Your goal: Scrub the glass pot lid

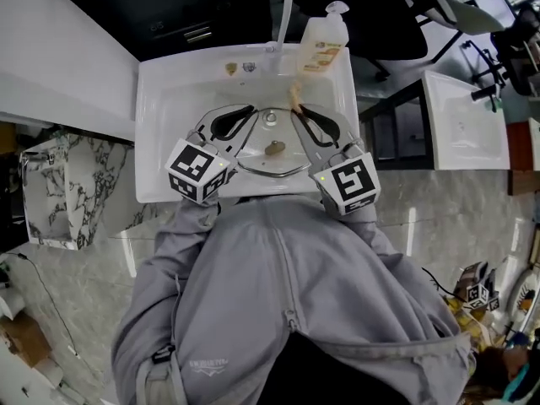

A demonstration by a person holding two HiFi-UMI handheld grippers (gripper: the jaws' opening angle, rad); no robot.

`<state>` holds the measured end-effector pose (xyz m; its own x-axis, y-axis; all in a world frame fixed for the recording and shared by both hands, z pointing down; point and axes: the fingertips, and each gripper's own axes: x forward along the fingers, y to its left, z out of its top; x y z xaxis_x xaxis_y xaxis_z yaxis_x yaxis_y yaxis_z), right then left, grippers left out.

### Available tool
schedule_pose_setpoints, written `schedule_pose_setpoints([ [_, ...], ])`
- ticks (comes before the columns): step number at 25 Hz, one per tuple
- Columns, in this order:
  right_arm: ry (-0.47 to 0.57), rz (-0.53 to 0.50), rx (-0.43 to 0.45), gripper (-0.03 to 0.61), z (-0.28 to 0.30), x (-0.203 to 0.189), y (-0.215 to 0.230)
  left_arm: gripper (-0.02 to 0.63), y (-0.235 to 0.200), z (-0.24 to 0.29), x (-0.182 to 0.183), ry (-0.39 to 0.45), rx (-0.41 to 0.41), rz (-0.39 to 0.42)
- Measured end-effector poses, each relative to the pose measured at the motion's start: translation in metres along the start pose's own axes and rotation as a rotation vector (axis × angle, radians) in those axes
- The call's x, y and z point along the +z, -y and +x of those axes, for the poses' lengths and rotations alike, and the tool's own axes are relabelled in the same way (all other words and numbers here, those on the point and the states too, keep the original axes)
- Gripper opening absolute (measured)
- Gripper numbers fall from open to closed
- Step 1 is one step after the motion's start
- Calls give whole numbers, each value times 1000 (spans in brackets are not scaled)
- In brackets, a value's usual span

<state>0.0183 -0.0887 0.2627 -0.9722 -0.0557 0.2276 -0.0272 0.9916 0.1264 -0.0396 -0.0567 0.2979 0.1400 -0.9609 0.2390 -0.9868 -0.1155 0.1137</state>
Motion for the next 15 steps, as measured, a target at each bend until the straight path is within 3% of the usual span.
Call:
schedule_pose_setpoints([
  [5, 183, 63, -204, 35, -18, 62, 36, 6, -7, -12, 71, 139, 168, -4],
  [8, 225, 53, -300, 37, -30, 74, 48, 6, -3, -16, 90, 172, 269, 24],
  [11, 203, 88, -319, 35, -27, 59, 50, 6, 5, -14, 86, 181, 315, 22],
  [15, 187, 127, -319, 35, -31, 44, 51, 6, 17, -5, 76, 170, 294, 24],
])
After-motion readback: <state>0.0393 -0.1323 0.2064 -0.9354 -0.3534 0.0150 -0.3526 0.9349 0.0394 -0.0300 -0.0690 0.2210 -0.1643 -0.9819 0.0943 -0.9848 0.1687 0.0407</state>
